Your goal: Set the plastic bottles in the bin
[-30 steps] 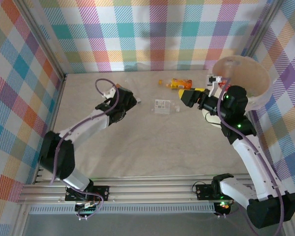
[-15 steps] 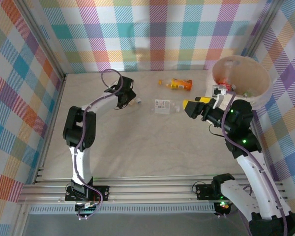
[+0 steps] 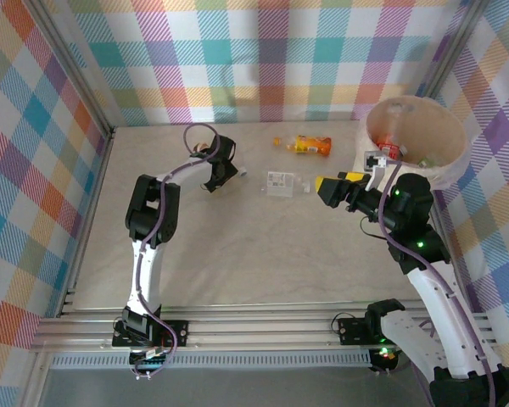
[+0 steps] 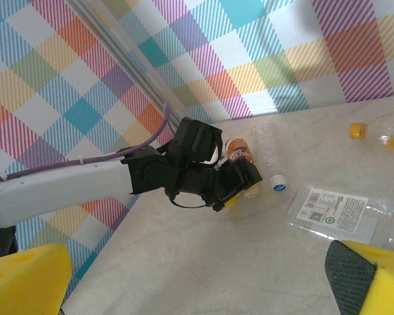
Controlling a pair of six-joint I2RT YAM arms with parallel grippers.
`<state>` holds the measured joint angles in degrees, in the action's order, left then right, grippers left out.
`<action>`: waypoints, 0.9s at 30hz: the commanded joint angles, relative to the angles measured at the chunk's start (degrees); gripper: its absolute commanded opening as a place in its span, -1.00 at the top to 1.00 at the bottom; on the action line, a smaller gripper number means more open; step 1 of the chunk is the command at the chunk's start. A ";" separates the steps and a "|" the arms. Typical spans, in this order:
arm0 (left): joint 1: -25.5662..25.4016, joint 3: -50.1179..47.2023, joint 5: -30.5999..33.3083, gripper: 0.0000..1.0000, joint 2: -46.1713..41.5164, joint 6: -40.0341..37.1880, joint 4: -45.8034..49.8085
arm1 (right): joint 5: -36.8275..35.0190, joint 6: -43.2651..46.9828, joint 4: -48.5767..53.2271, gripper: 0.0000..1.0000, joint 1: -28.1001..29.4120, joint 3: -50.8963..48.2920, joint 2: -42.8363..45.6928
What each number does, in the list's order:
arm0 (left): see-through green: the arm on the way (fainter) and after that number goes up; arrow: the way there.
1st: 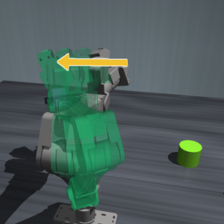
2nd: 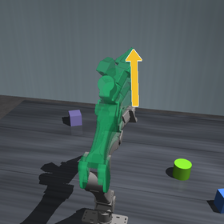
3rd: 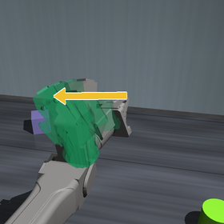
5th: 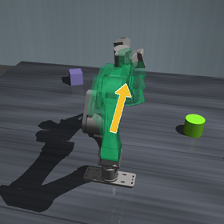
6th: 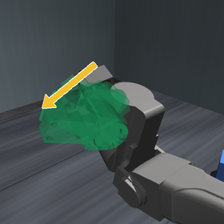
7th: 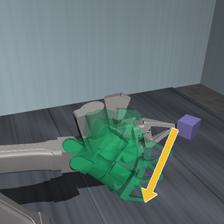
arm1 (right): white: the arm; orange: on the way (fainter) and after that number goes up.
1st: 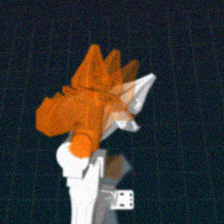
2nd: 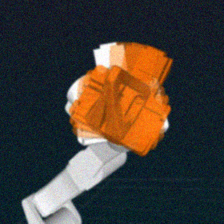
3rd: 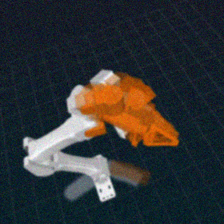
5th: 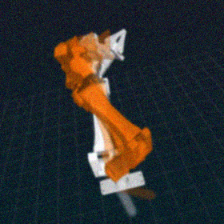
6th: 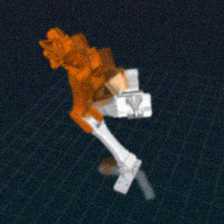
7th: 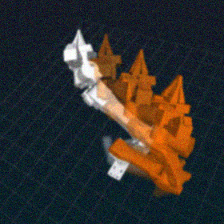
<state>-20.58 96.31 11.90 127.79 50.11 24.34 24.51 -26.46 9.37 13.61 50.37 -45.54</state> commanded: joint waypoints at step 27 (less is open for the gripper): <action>0.45 -16.61 -5.17 0.42 -10.89 -10.24 -15.82 | -4.48 -3.20 -2.00 -0.99 0.46 -4.80 0.05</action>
<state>-20.43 82.81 9.39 121.16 42.00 11.92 18.24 -28.77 9.80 13.61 46.35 -44.93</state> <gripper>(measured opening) 0.359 0.996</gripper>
